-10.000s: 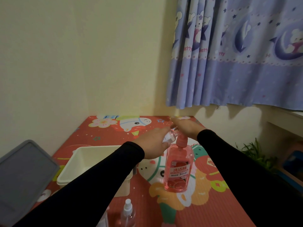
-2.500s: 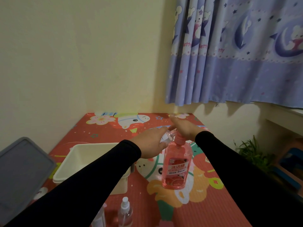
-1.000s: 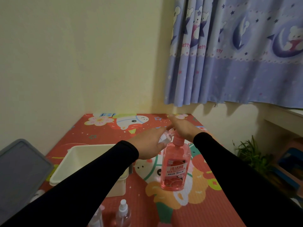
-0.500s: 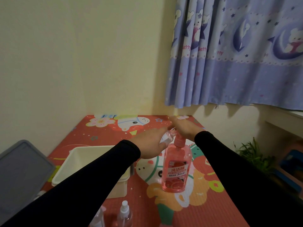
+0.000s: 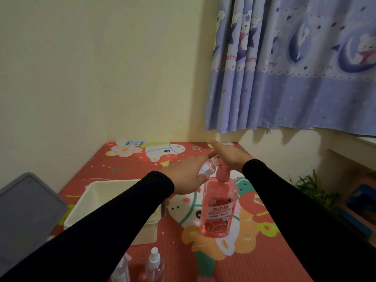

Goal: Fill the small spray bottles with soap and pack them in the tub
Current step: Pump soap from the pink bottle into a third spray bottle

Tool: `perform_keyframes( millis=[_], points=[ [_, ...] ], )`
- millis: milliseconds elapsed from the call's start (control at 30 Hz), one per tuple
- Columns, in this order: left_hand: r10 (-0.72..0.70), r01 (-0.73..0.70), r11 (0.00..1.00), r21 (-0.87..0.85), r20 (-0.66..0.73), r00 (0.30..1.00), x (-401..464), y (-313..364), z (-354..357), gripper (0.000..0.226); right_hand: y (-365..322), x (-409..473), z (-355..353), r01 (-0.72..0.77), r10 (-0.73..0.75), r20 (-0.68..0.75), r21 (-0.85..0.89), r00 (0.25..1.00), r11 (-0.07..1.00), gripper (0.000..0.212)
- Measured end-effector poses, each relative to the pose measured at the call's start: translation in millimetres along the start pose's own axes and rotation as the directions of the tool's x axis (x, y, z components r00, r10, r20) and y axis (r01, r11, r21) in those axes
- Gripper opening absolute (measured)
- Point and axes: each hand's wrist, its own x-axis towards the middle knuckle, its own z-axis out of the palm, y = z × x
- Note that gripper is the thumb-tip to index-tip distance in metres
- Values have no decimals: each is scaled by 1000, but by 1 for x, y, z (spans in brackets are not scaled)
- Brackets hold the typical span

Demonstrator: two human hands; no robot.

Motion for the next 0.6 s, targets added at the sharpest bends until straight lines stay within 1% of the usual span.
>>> perform_keyframes(
  millis=[100,233,300,367,467,600],
  points=[
    [-4,4,1000,-11,6,1000,-3,-1,8,50,9,-1,7,-7,7,4,-19,1000,1000,70],
    [-36,36,999,11,43,998,-5,0,9,54,11,-3,8,0,2,19,-63,1000,998,73],
    [-38,38,999,-8,44,998,-4,1,6,51,8,-4,7,-5,5,6,-68,1000,998,72],
    [-25,26,1000,-17,24,999,-2,1,3,49,3,-4,3,-3,3,-6,-55,1000,999,69],
    [-4,4,1000,3,-2,1000,-1,2,-2,56,-2,-4,-3,34,-35,-23,-41,999,999,67],
    [0,0,1000,-11,4,1000,-2,1,3,54,8,1,5,17,-17,-17,-22,1000,1000,69]
  ],
)
